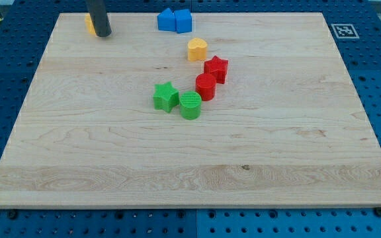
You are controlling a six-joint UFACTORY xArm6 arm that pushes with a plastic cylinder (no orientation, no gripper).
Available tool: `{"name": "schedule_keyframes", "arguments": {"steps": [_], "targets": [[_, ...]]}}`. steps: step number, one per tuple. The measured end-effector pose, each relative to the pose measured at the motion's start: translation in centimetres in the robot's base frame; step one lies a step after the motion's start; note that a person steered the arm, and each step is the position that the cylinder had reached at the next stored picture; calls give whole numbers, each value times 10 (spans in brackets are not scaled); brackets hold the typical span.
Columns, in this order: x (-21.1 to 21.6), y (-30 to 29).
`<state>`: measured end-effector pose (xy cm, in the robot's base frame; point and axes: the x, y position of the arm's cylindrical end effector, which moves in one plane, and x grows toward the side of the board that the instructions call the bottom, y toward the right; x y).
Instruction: Slide the yellow heart a bit left
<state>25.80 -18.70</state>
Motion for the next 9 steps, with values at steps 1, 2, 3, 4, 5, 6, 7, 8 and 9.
{"name": "schedule_keyframes", "arguments": {"steps": [1, 2, 3, 4, 5, 6, 7, 8, 9], "targets": [[1, 24], [5, 91], [16, 161], [32, 230], [54, 292], [85, 300], [90, 297], [90, 285], [90, 258]]}}
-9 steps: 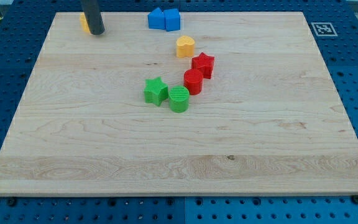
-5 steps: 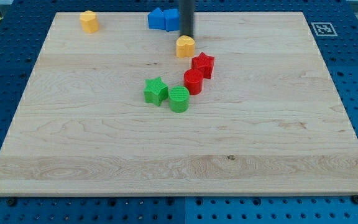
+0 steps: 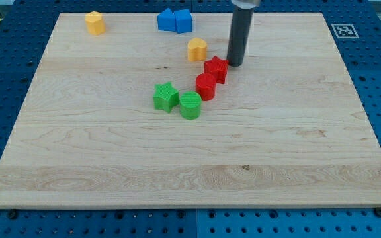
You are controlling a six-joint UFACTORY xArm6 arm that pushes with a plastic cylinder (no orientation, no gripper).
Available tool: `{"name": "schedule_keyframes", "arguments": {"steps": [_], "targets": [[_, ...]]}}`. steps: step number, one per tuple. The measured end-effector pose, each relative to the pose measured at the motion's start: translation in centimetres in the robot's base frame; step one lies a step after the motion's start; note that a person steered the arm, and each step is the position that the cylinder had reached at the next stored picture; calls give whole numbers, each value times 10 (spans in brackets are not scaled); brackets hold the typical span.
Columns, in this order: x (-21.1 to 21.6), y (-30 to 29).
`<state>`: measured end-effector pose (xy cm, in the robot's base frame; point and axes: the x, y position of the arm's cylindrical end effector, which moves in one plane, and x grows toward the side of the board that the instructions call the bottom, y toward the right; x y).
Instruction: Slide the yellow heart a bit left
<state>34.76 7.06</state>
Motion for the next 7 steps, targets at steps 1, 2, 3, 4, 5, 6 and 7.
{"name": "schedule_keyframes", "arguments": {"steps": [1, 2, 3, 4, 5, 6, 7], "targets": [[-8, -11], [-20, -11], [-20, -12], [-20, -28], [-20, -54], [-26, -68], [-37, -77]]}}
